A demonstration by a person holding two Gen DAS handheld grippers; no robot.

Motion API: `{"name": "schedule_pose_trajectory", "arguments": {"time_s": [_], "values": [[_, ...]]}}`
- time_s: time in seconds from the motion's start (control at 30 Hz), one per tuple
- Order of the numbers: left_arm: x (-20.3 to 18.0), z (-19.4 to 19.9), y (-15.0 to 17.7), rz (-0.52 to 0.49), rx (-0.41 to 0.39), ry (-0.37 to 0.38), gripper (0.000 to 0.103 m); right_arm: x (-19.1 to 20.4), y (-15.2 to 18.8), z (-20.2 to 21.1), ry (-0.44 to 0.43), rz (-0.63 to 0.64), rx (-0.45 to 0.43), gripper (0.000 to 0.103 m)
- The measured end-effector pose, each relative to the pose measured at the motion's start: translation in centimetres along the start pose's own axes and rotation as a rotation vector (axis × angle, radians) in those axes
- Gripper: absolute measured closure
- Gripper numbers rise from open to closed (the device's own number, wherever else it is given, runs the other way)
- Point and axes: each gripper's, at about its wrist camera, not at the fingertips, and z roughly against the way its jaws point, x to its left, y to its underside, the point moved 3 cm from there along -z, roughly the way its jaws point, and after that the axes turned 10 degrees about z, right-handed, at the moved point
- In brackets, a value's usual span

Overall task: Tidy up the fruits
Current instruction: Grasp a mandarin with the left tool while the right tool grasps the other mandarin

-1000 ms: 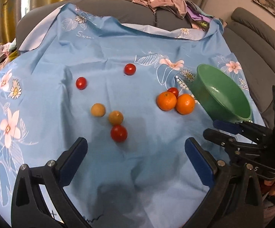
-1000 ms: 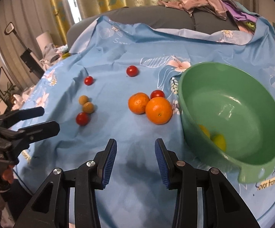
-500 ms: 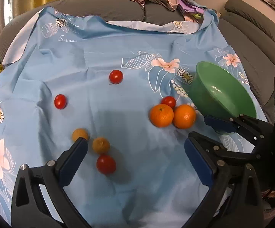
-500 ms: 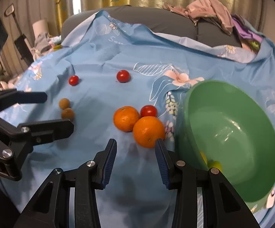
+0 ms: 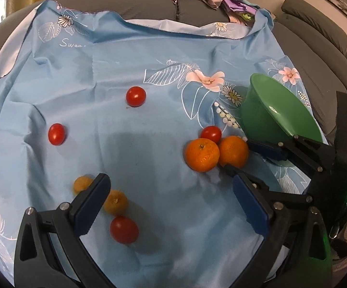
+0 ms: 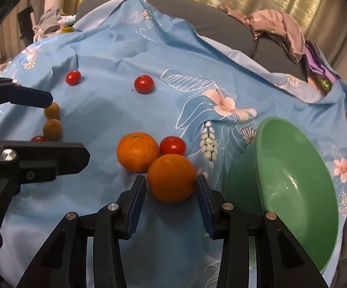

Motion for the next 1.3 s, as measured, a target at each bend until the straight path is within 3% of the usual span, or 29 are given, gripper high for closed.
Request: {"name": "schedule_pose_trajectory", "arguments": {"time_s": [0.33, 0.67, 0.97, 1.13, 1.3], "values": [[0.0, -1.6, -0.4, 0.015, 0.033, 0.033, 0.002, -0.5, -0.6, -0.6, -0.047, 0.034, -0.01, 0.061], [-0.9, -3.8, -1.0, 0.004, 0.076, 0.06, 0.012, -0.4, 1.0, 0.9, -0.16, -0.06, -0.06, 0.062], [-2.9, -6.3, -1.1, -0.071, 0.106, 0.027, 0.034, -0.8, 2.8, 2.4, -0.193, -0.126, -0.084, 0.062], [-4.1, -6.7, -1.2, -0.106, 0.096, 0.029, 0.061, -1.1, 3.3, 2.7, -0.218, -0.148, -0.1, 0.062], [-4.3, -6.6, -1.1, -0.124, 0.096, 0.002, 0.061, -1.4, 3.4, 2.9, -0.225, -0.168, -0.11, 0.062]]}}
